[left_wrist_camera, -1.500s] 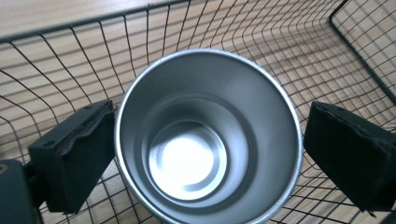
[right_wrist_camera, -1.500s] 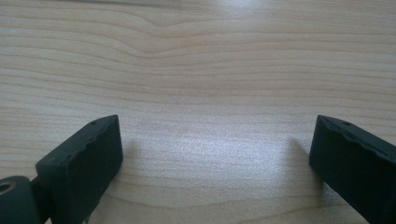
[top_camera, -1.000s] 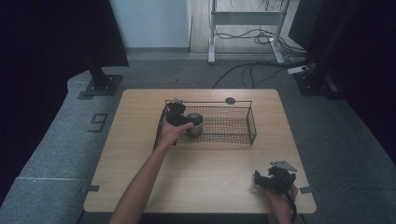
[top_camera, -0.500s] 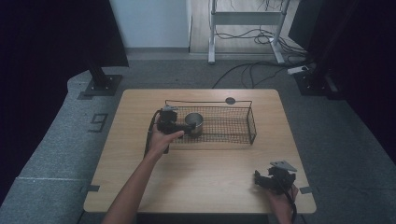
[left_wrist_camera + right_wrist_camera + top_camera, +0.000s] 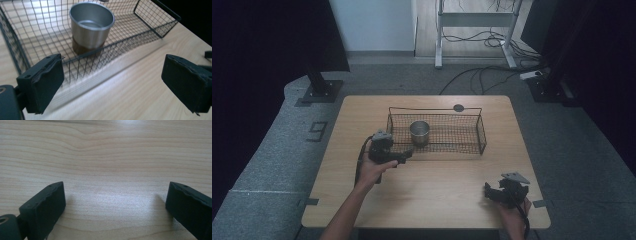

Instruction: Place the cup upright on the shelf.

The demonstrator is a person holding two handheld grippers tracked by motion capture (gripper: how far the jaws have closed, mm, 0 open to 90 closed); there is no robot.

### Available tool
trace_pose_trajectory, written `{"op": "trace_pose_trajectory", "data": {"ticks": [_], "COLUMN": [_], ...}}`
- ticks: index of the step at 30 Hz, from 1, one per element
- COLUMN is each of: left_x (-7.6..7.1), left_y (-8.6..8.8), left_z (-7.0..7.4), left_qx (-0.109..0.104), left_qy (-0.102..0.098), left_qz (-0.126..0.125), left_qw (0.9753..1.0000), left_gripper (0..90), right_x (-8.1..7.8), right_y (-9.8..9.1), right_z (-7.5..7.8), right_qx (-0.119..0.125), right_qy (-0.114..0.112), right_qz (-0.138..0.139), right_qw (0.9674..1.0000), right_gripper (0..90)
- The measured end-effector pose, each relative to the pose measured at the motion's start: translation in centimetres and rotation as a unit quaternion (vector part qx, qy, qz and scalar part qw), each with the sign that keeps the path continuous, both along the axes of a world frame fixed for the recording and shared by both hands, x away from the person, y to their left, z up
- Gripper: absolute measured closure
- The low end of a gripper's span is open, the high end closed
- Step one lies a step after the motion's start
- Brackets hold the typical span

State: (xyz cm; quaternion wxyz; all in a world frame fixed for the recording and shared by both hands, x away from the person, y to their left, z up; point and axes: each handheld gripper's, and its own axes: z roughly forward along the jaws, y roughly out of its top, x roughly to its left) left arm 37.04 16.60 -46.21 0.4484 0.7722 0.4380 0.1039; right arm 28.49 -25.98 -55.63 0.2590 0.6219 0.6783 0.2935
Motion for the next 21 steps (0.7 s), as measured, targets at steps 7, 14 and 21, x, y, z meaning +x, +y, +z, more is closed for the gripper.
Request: {"op": "trace_pose_trajectory", "data": {"ticks": [7,14,21], "left_x": [-2.8,-4.4,-6.0], "left_y": [2.3,3.4,3.6], "left_z": [-2.3,-3.9,-5.4], "left_qx": [-0.008,0.008,0.008], "left_qy": [0.010,0.014,0.020], "left_qz": [0.012,0.020,0.019], "left_qw": [0.9998,0.9997,0.9996], "left_gripper": [5.2,5.6,5.9], "right_x": [0.0,0.0,0.0], "right_y": [0.0,0.0,0.0], "right_z": [0.0,0.0,0.0], "right_qx": [0.000,-0.001,-0.001], "right_qy": [0.000,-0.001,-0.001], "right_qz": [0.000,0.000,0.000], "right_qw": [1.0000,1.0000,1.0000], "right_gripper": [2.8,2.8,2.8]}}
